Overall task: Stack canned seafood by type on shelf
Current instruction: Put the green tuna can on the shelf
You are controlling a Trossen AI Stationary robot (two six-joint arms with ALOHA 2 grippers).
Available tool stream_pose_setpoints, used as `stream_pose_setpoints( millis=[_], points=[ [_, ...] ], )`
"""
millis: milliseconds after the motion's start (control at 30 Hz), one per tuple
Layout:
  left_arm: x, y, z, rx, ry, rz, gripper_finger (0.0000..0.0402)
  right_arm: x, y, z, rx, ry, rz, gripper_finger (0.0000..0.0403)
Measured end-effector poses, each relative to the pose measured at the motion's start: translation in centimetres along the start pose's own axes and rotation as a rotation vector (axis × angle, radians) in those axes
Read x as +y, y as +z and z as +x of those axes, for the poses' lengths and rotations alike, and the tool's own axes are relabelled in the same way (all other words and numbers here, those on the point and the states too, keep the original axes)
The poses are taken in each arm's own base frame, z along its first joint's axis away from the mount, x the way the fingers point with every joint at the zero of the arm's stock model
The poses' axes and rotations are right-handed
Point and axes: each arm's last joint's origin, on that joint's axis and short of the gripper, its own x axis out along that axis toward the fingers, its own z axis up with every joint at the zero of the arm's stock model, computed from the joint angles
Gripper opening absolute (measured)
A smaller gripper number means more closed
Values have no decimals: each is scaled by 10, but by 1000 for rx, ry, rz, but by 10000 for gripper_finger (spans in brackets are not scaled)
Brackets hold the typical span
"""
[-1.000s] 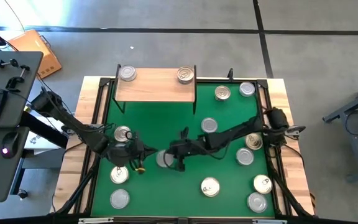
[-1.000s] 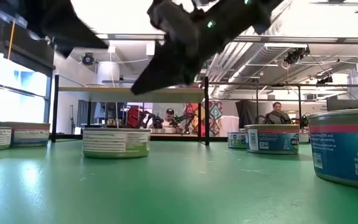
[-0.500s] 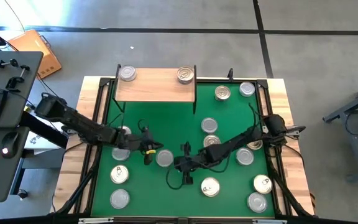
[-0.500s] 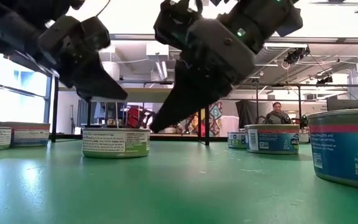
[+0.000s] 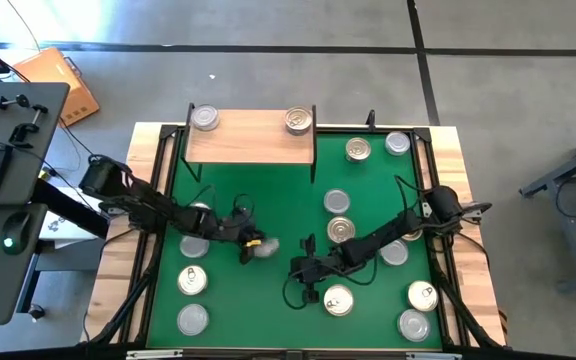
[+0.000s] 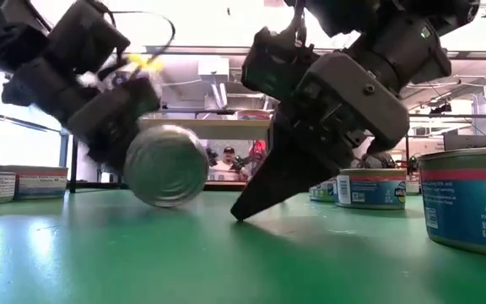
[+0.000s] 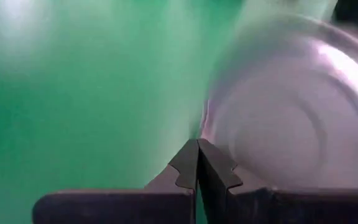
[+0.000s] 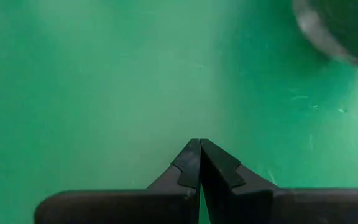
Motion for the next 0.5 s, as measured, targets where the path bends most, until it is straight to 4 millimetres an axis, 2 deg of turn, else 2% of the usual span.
stream_pose_setpoints(
  millis=[200,300,400,500],
  points=[
    [0,0,-1,7,4,10,0,4,24,-3,-49,-3,-167,0],
    [0,0,-1,4,2,10,0,-1,37,-8,38,-63,-224,9],
    [0,0,-1,2,4,10,0,-12,51,-19,176,-156,-235,42],
    [0,1,-1,-6,11,9,0,-27,61,-31,331,-215,-252,98]
  ],
)
